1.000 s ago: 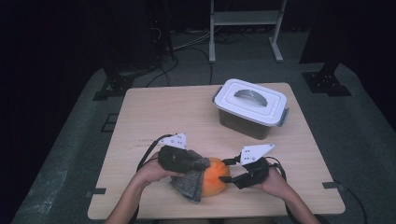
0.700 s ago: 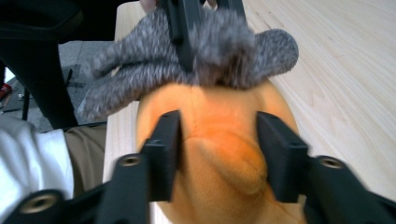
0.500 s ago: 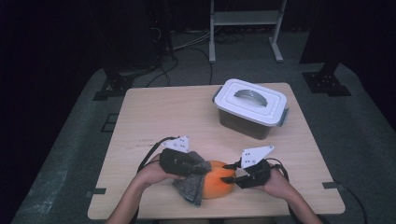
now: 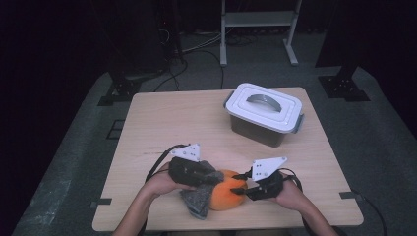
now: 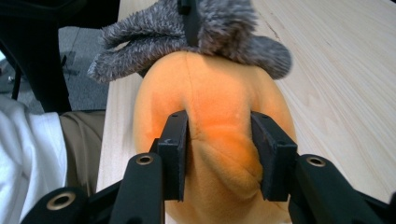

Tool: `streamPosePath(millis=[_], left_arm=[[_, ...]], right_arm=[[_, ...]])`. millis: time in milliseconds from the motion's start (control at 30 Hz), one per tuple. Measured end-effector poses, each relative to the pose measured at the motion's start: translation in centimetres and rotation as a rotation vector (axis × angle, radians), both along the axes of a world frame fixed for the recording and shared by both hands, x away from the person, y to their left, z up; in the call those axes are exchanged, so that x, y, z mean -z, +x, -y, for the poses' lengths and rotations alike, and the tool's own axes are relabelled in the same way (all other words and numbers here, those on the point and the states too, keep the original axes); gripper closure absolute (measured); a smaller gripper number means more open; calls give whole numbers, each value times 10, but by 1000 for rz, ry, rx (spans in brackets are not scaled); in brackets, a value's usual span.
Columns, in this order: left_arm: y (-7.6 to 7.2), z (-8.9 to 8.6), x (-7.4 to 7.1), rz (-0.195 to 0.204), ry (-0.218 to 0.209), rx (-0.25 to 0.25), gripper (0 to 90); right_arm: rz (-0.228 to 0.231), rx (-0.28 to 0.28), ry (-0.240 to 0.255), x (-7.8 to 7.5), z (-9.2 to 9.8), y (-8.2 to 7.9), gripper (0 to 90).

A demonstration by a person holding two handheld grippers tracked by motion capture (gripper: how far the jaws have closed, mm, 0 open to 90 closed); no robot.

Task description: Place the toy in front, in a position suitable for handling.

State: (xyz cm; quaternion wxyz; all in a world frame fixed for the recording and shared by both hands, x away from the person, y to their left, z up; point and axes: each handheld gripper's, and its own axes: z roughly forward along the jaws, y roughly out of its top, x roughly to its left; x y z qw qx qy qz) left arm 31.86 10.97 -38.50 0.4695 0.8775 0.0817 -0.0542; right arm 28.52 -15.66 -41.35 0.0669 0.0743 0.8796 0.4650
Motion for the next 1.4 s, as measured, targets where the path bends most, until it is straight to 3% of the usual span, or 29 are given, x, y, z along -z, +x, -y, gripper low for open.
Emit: streamPosePath(millis=[133,333,600,767,967,1100,1267,1400], left_arm=[[-1,4,0,-2,5,17,730],[-5,-8,9,-33,10,18,730],[-7,-39,25,-65,7,-42,725],[-5,-47,30,-85,-6,-66,726],[-2,-31,17,-51,-6,-38,726],[-2,-8,3,-24,-27,13,726],[-6,27,-10,24,6,71,724],[-5,34,-12,39,30,84,725]], right_arm=[[10,-20,-19,1,4,-3,607],[10,-47,-26,5,17,-4,628],[35,-84,-31,8,20,-9,629],[34,-71,-23,8,21,-9,627],[29,-37,-28,4,16,-7,622],[17,-6,-21,1,11,-4,618],[5,13,-19,-1,7,-1,616],[-26,25,-3,3,14,2,622]])
